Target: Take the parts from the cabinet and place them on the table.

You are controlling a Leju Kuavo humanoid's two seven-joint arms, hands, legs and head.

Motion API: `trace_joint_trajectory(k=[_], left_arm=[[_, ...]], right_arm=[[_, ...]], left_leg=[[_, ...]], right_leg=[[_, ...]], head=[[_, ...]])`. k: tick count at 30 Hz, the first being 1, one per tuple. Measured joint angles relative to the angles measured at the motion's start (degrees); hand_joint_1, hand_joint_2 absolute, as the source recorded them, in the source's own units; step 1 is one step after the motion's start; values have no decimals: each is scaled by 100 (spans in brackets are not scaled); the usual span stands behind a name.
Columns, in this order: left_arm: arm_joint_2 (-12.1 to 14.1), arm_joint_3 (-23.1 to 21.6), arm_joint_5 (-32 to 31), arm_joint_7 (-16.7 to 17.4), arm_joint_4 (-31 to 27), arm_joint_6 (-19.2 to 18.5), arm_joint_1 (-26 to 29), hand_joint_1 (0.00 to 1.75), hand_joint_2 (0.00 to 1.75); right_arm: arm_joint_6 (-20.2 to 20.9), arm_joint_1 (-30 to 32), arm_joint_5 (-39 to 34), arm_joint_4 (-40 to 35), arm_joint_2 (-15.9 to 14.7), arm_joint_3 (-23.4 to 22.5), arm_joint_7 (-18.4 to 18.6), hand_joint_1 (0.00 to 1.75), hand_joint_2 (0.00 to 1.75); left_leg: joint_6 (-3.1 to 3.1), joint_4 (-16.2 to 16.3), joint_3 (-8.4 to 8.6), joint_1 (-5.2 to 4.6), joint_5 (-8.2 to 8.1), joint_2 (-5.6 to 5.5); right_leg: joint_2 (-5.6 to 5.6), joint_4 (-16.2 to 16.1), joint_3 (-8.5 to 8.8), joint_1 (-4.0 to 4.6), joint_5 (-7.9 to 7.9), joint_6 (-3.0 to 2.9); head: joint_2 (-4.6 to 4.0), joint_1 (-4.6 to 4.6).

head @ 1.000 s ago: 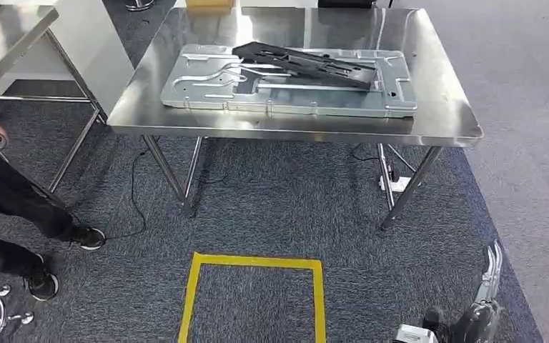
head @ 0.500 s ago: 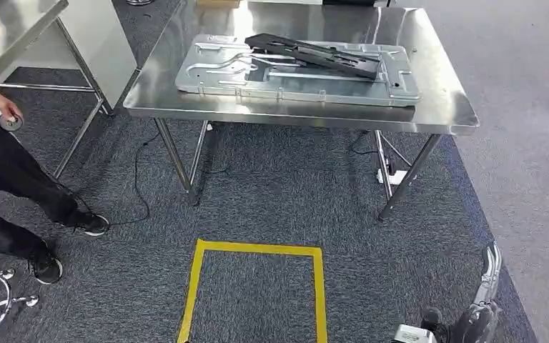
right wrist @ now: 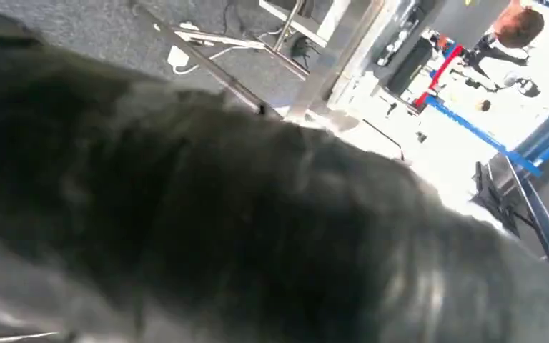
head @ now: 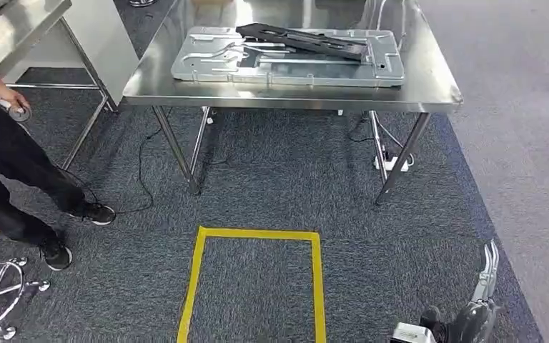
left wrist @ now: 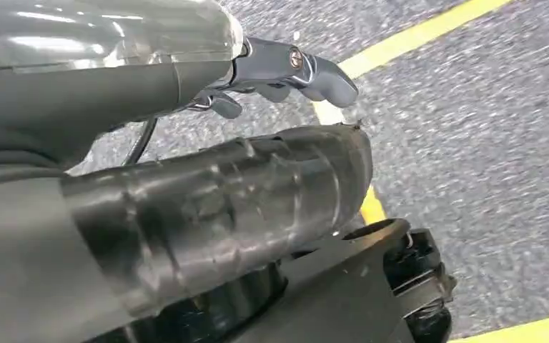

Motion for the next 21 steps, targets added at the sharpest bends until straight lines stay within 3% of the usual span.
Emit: trace_joint_trajectory(k=[1,2,3,4,5,8,9,10,12,13,17,20,21], left_arm=[[2,0,0,0,0,0,1,0,0],[7,0,0,0,0,2,0,0,0],[11,0,0,0,0,2,-10,0,0],[15,0,0,0,0,2,-18,0,0],[15,0,0,0,0,4,-24,0,0],[15,0,-2,0,0,4,-23,0,0],[15,0,-2,2,0,4,-4,0,0],[17,2,0,2,0,4,-3,0,0],[17,2,2,-4,0,4,-14,0,0],[17,2,4,-4,0,4,-13,0,0],[17,2,4,-4,0,4,-13,0,0],[17,2,9,-9,0,4,-6,0,0],[17,2,11,-9,0,4,-6,0,0]], right_arm=[[-2,0,-4,5,0,2,0,0,0],[-7,1,-15,7,0,2,2,0,0],[-7,1,-17,5,0,4,3,0,0],[-9,3,-17,4,0,11,2,0,0],[-13,1,-17,5,0,17,2,0,0],[-19,4,-17,4,0,28,2,0,0],[-24,5,-17,5,0,28,2,0,0],[-26,16,-22,5,0,28,2,0,0],[-28,19,-24,9,0,28,2,0,0],[-31,19,-26,13,0,28,4,0,0],[-29,20,-26,13,0,28,5,0,0],[-28,26,-31,26,0,28,4,0,0],[-28,31,-33,31,0,28,2,0,0]], left_leg=[[12,-232,217,0,215,-1],[34,-711,577,-1,415,-1],[63,-1270,990,-3,468,-7],[96,-1774,1373,-21,345,-8],[107,-2034,1486,-38,283,-9],[186,-2049,1375,-64,349,-8],[236,-2107,1358,-4,443,18],[272,-2106,1297,-27,493,39],[333,-2075,1143,-48,584,57],[334,-2061,1082,-55,618,61],[334,-2059,1072,-56,624,61],[324,-2016,946,-61,688,66],[299,-1892,725,-61,771,66]], right_leg=[[0,14,-80,2,53,9],[2,30,-139,1,107,21],[7,49,-183,1,153,40],[7,66,-218,23,185,70],[-2,75,-238,24,230,105],[-22,42,-260,5,374,209],[-4,68,-290,-2,331,242],[25,264,-360,-18,46,257],[34,1076,-620,-34,-632,293],[34,1386,-699,-37,-797,308],[34,1432,-708,-37,-816,310],[34,1797,-746,-37,-848,325],[33,1270,-237,-56,-365,334]], head=[[0,0],[0,0],[0,-2],[0,0],[0,4],[0,4],[0,9],[0,7],[0,15],[0,13],[0,13],[0,15],[0,13]])
